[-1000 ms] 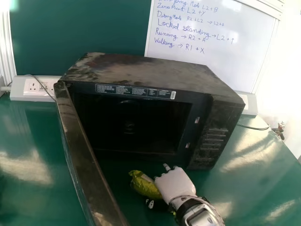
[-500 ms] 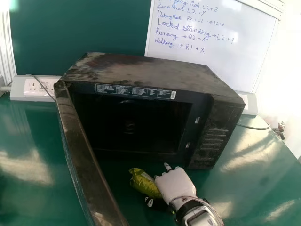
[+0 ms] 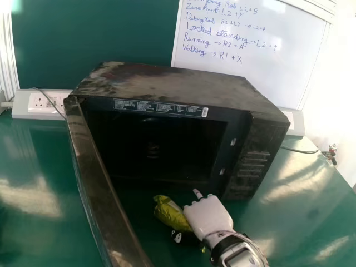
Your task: Put biscuit inside oven
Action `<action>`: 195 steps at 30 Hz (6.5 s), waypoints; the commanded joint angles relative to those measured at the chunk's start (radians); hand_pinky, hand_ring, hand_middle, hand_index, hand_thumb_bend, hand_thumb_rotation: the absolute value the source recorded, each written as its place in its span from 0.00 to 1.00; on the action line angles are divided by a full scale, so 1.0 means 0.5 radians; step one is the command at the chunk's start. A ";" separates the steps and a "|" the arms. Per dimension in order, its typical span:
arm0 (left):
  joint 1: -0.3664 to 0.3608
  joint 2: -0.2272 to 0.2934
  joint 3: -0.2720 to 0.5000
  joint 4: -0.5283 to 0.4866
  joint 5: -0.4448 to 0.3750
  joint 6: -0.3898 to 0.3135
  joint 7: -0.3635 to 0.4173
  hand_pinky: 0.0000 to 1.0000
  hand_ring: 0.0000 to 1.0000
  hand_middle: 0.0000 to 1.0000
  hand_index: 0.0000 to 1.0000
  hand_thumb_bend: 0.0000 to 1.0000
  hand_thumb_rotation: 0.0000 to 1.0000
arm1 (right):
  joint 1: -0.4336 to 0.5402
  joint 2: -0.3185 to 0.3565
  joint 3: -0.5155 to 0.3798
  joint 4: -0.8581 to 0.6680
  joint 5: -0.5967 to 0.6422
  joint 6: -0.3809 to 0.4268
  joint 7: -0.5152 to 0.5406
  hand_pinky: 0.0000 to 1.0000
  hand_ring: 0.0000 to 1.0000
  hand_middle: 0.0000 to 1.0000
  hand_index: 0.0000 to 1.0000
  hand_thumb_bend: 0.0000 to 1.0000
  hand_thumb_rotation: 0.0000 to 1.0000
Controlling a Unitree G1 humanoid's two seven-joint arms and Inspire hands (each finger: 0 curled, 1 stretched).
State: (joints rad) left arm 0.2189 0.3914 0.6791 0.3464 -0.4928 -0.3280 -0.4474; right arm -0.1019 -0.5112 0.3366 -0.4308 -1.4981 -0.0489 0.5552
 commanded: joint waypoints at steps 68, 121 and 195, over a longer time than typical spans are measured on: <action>-0.021 -0.040 -0.021 0.039 -0.012 -0.020 0.016 0.43 0.58 0.67 0.69 0.73 0.09 | -0.582 0.229 0.005 0.336 0.167 0.132 -0.327 0.48 0.49 0.44 0.54 0.52 0.00; -0.011 -0.051 -0.024 0.001 -0.031 -0.027 -0.001 0.44 0.57 0.66 0.69 0.70 0.06 | -1.198 0.369 0.207 1.173 0.523 0.285 -0.611 0.58 0.56 0.46 0.52 0.53 0.00; 0.010 -0.044 -0.014 -0.012 -0.028 -0.042 -0.012 0.45 0.58 0.65 0.69 0.73 0.08 | -2.144 0.728 0.625 3.325 1.078 -0.041 -2.111 0.43 0.44 0.45 0.55 0.52 0.00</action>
State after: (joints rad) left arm 0.2144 0.3854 0.6779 0.3351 -0.4957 -0.3652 -0.4543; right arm -1.1425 -0.1536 0.6446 1.2323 -0.9705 -0.0675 -0.4790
